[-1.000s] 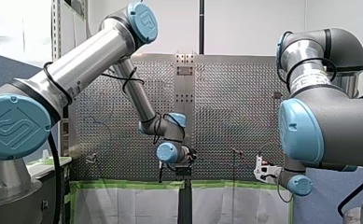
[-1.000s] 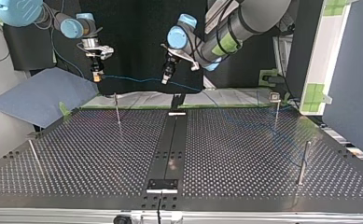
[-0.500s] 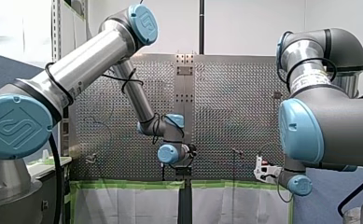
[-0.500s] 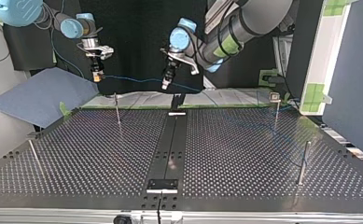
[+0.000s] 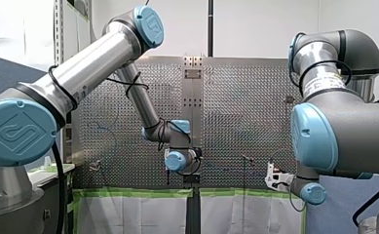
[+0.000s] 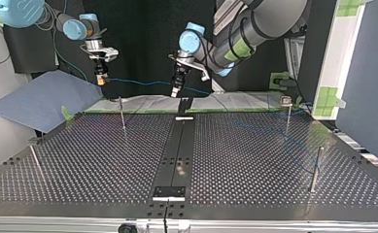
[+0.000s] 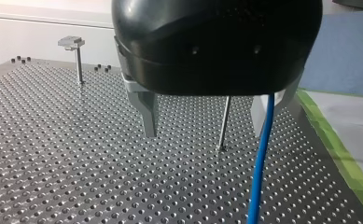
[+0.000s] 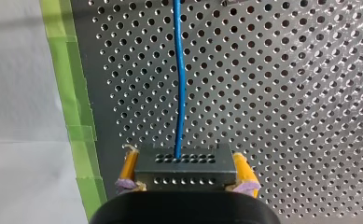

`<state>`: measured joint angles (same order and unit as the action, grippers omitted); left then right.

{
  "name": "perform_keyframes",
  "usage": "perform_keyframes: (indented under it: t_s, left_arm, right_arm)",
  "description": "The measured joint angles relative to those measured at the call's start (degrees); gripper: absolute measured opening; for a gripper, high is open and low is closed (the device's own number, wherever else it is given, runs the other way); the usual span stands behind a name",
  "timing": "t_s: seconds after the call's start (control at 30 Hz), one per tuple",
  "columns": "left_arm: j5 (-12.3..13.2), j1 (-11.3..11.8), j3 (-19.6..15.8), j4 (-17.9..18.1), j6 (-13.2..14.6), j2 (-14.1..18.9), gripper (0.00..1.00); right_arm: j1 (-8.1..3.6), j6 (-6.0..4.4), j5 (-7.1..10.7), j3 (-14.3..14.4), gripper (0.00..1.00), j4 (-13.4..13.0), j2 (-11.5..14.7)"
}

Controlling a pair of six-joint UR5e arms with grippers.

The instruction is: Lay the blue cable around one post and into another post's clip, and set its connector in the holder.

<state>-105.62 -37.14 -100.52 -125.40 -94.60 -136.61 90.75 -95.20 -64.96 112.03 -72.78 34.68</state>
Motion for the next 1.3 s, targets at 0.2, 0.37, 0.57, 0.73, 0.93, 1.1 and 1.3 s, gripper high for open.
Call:
perform_keyframes:
  t_s: [0.2, 0.37, 0.57, 0.73, 0.93, 1.1, 1.3]
  left_arm:
    - [0.18, -0.11, 0.00, -0.65, 0.17, 0.00, 0.99]
    - [0.24, -0.13, -0.07, -1.83, 1.13, 0.00, 0.99]
    - [0.71, -0.02, -0.15, -2.33, 2.67, 0.02, 0.99]
    - [1.43, 0.10, -0.17, -2.27, 3.10, 0.01, 0.84]
    - [2.02, 0.21, -0.19, -2.55, 3.52, 0.06, 0.45]
    - [3.28, 0.23, -0.20, -2.99, 3.77, 0.04, 0.34]
    - [4.02, 0.22, -0.24, -3.16, 3.87, 0.01, 0.34]
  right_arm:
    - [-0.11, -0.12, -0.63, -0.10, 0.00, 0.18, -0.01]
    - [-0.23, -0.62, -1.41, -0.31, 0.00, 0.09, -0.01]
    - [-0.14, -0.92, -1.56, -0.35, 0.00, 0.01, -0.02]
    - [-0.02, -0.94, -1.58, -0.36, 0.00, -0.01, -0.07]
    - [-0.01, -1.00, -1.58, -0.39, 0.00, -0.07, -0.08]
    - [-0.10, -1.10, -1.58, -0.46, 0.00, -0.09, -0.08]
    - [-0.25, -1.39, -1.99, -0.74, 0.00, -0.07, -0.13]
